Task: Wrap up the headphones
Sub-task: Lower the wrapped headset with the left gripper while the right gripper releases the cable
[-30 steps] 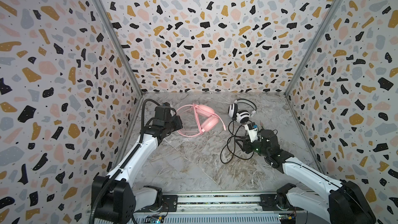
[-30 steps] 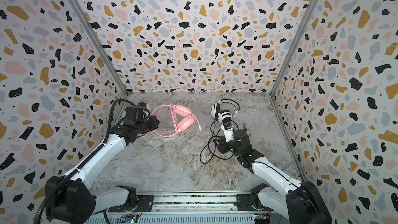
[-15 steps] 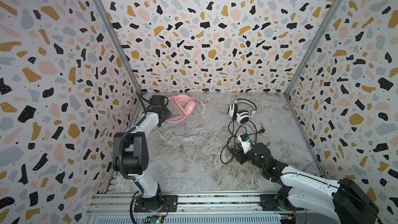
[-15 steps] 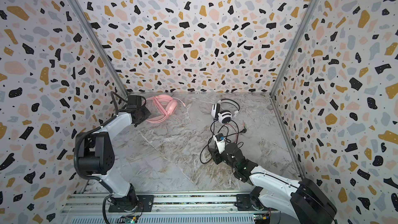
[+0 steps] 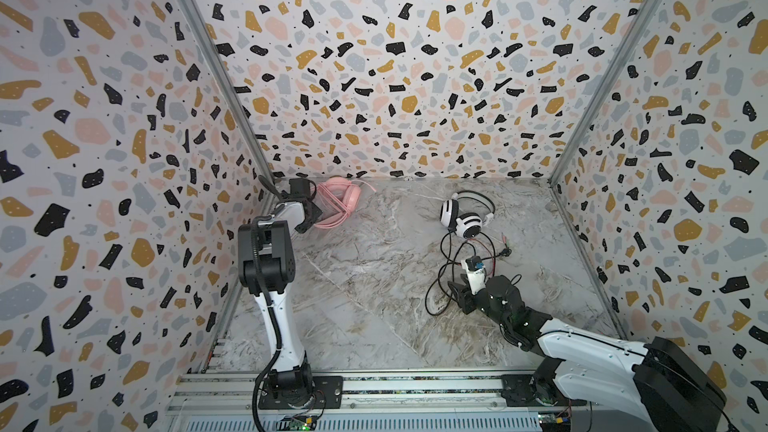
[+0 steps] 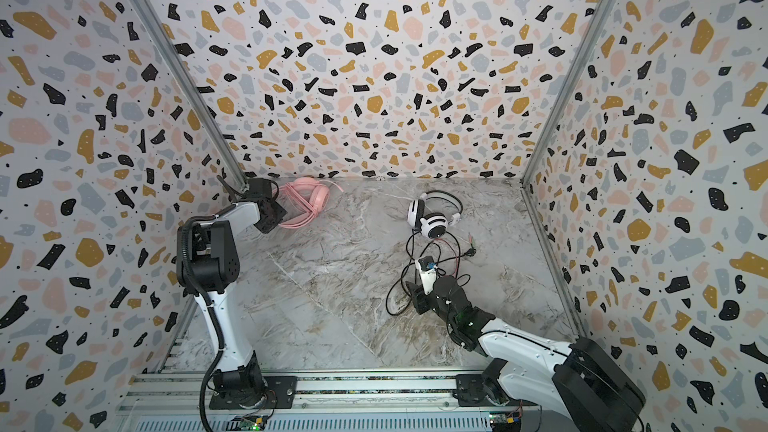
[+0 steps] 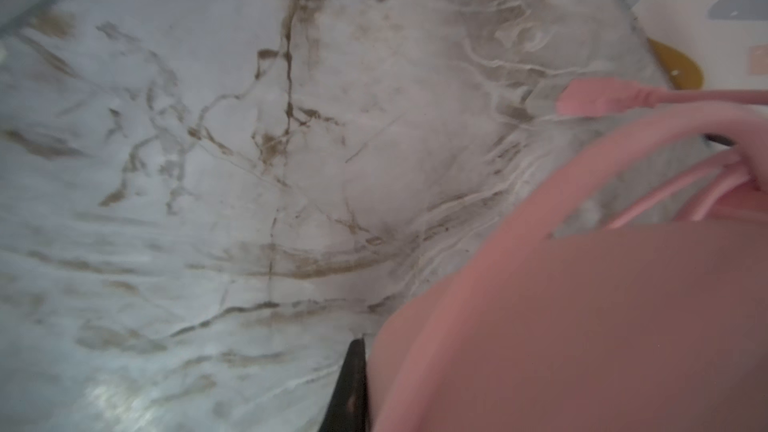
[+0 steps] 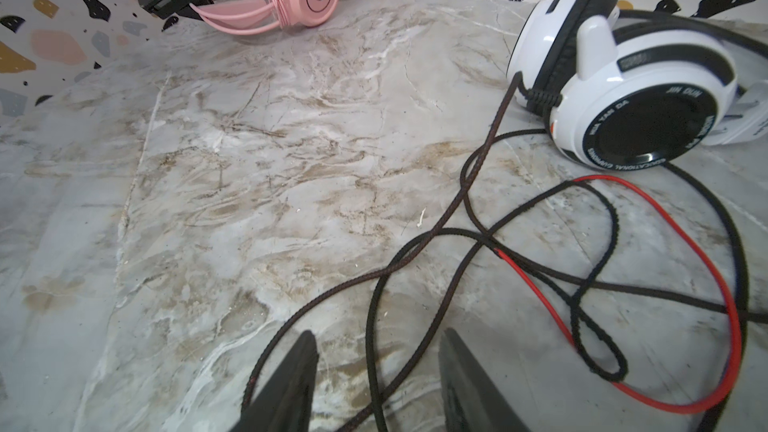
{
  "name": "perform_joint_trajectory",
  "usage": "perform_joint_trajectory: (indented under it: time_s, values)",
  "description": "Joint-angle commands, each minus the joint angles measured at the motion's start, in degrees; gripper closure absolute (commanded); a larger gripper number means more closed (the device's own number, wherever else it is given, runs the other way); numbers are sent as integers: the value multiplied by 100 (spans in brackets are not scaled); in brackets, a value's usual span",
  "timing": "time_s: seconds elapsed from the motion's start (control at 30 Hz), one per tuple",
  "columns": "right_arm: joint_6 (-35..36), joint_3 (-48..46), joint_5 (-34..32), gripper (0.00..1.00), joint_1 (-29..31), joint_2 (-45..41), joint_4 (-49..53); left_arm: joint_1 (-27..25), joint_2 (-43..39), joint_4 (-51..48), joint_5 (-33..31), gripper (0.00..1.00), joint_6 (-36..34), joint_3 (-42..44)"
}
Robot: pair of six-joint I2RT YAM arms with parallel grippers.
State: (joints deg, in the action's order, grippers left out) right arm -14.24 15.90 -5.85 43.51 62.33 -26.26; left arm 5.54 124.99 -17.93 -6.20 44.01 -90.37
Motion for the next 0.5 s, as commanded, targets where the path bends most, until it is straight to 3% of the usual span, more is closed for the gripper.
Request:
perform_joint_trajectory:
  time_s: [0.0, 0.1, 0.2, 0.3, 0.33, 0.47]
  values:
    - [38, 172, -85, 51, 47, 80, -156, 35, 56, 390, 154, 100, 128, -233]
    - [54, 209, -101, 51, 53, 187, -166, 46, 129, 432, 102, 100, 81, -185]
    - [64, 227, -148, 51, 53, 235, -221, 68, 89, 462, 118, 89, 28, -66]
    - [45, 240, -152, 51, 53, 293, -239, 98, -39, 548, 303, 42, -48, 76]
    - [52, 260, -150, 50, 53, 291, -235, 107, -97, 617, 421, 34, -101, 139]
    - [50, 206, -158, 51, 53, 191, -265, 108, -354, 452, 661, 21, -455, 274]
